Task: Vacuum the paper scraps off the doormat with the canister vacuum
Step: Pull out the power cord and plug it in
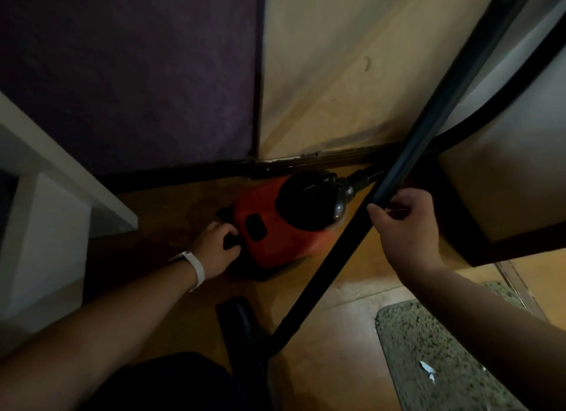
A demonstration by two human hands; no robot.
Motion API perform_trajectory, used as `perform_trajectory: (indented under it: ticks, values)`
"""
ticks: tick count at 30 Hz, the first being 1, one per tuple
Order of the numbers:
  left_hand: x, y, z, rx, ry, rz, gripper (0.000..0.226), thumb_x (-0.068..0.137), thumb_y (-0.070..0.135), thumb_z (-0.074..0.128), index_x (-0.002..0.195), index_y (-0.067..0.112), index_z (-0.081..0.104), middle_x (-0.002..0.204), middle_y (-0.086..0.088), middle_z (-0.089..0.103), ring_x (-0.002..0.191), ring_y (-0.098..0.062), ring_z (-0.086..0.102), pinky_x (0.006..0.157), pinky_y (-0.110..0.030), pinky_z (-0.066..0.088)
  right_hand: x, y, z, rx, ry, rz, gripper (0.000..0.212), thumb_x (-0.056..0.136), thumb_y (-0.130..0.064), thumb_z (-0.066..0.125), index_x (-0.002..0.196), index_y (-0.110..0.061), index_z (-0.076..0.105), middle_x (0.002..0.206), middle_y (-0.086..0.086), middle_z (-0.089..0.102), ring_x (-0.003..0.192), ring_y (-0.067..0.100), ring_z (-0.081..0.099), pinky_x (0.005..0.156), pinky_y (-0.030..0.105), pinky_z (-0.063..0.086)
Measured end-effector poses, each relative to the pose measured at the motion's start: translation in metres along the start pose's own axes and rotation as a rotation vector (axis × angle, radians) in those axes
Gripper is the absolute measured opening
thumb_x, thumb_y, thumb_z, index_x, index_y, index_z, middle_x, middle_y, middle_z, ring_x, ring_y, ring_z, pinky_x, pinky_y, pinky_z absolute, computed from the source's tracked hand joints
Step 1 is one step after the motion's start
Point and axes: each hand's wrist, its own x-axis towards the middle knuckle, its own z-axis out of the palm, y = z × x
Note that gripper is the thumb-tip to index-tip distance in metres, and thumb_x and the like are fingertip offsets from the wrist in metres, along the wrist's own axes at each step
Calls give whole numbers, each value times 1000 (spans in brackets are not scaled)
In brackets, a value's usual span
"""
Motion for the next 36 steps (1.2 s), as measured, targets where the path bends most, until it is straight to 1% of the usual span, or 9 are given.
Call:
perform_trajectory:
  ticks: [4,9,12,15,20,23,27,31,36]
  values:
    - [7,10,4,-61,150,-58,14,90,28,62,98,17,63,110,1,49,95,-19,54,81,-33,46,-15,-13,8,-79,-46,-134,33,87,-14,76,104,-25,50,98,-3,56,87,4,56,65,10,44]
    - [9,22,6,-189,158,-191,15,83,17,63,95,16,55,88,0,57,80,-21,58,63,-30,44,-36,-27,30,-156,-251,-206,26,89,-19,73,107,-29,57,100,-9,59,89,2,59,69,13,45]
    - [5,25,7,-307,169,-204,21,83,12,65,99,16,52,80,7,55,81,-19,57,70,-30,44,-45,-32,49,-194,-380,-215,28,91,-23,71,109,-35,54,102,-16,57,92,-1,58,70,10,44]
    - [-1,29,9,-398,211,-241,33,85,10,65,115,12,51,91,1,57,87,-17,54,76,-30,43,-52,-35,71,-282,-485,-257,26,92,-26,69,109,-35,52,102,-17,55,93,-2,55,77,14,46]
    - [-11,25,7,-636,163,-316,38,88,8,65,123,12,52,93,4,59,95,-19,59,79,-33,48,-46,-35,110,-459,-604,-387,27,92,-25,68,117,-19,59,107,-8,52,94,8,53,76,20,44]
    - [-22,11,4,-655,102,-313,35,87,14,67,120,16,57,108,-1,62,100,-19,61,84,-35,52,-35,-38,127,-593,-678,-479,30,91,-23,67,119,-14,59,112,1,55,99,19,56,76,28,44]
    - [-33,-2,-6,-655,177,-307,23,93,13,59,116,13,61,105,-4,65,88,-12,62,68,-22,48,-12,-51,140,-819,-738,-601,39,91,-26,63,127,-10,56,124,10,53,116,32,53,88,38,46]
    - [-39,-10,-13,-448,168,-235,16,96,25,55,110,19,61,101,2,61,94,-14,58,73,-26,46,12,-59,141,-1171,-772,-739,46,96,-35,57,137,-17,46,139,8,46,133,31,43,102,41,38]
    - [-41,-22,-16,-332,163,-210,19,95,30,56,107,19,65,101,0,65,97,-18,60,77,-32,49,26,-53,135,-1376,-780,-773,43,99,-34,54,139,-20,43,141,6,47,131,30,45,102,44,35]
